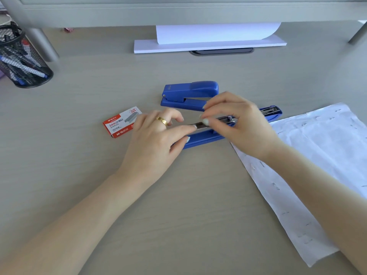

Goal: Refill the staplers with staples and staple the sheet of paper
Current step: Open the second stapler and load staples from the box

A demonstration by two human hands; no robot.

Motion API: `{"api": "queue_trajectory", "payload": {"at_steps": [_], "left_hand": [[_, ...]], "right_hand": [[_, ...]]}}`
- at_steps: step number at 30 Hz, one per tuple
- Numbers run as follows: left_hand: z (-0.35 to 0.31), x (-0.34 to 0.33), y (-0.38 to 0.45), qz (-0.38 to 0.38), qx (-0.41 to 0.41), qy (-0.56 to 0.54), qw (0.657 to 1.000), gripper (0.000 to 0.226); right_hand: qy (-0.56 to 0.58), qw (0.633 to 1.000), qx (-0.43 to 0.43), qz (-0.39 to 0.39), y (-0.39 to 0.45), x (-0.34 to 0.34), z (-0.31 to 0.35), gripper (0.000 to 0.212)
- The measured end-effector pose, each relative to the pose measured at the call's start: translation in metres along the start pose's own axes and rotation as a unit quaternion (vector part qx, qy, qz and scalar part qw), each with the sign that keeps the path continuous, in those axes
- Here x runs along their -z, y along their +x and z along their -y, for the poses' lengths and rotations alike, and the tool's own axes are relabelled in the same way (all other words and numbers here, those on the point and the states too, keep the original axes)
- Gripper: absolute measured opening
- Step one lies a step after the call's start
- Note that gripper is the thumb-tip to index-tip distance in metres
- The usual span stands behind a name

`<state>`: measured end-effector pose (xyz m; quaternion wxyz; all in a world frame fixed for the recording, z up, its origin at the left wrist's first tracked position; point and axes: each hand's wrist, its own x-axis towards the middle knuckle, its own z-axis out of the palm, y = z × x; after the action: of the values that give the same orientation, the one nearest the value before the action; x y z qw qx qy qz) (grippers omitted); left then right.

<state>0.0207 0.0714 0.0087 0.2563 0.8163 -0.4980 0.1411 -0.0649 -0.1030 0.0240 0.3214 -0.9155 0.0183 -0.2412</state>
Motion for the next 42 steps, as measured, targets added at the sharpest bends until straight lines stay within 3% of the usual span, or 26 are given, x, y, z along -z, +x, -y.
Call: {"api": "queue_trajectory", "payload": {"at_steps": [5,9,12,15,18,23,27,30,33,37,42], "left_hand": [[0.004,-0.002,0.001,-0.010,-0.002,-0.009,1.000,0.022],[0.005,-0.003,0.001,-0.011,0.011,-0.026,1.000,0.020],[0.003,-0.001,0.001,-0.016,0.017,-0.051,0.998,0.010],[-0.002,-0.001,-0.001,-0.008,0.079,-0.094,0.992,0.014],[0.001,-0.003,-0.001,0.001,0.152,-0.134,0.979,0.028],[0.004,-0.004,0.002,0.024,0.195,-0.158,0.968,0.011],[0.004,-0.005,0.003,0.020,0.200,-0.171,0.964,0.009],[0.005,-0.006,0.003,0.020,0.205,-0.179,0.962,0.010],[0.006,-0.006,0.003,0.023,0.205,-0.184,0.961,0.008],[0.008,-0.001,0.002,0.044,0.194,-0.205,0.958,0.006],[0.016,0.006,0.001,0.111,0.164,-0.229,0.953,0.015]], "right_hand": [[-0.069,0.978,-0.154,-0.124,-0.010,0.039,-0.031,0.019],[-0.103,0.941,-0.312,-0.081,-0.024,0.061,-0.061,0.033],[-0.149,0.914,-0.377,-0.021,-0.029,0.066,-0.067,0.042],[-0.222,0.910,-0.349,-0.028,-0.029,0.063,-0.068,0.042],[-0.202,0.919,-0.333,-0.059,-0.026,0.060,-0.065,0.041],[0.016,0.928,-0.326,-0.178,-0.017,0.061,-0.044,0.027],[0.150,0.939,-0.205,-0.232,0.001,0.055,-0.004,0.013],[0.134,0.966,-0.130,-0.181,0.013,0.034,0.024,0.019],[0.048,0.991,-0.080,-0.096,0.015,0.002,0.034,0.029],[-0.078,0.997,-0.007,-0.005,0.006,-0.033,0.029,0.037],[0.022,0.998,-0.040,0.036,0.010,-0.021,0.029,0.023]]}}
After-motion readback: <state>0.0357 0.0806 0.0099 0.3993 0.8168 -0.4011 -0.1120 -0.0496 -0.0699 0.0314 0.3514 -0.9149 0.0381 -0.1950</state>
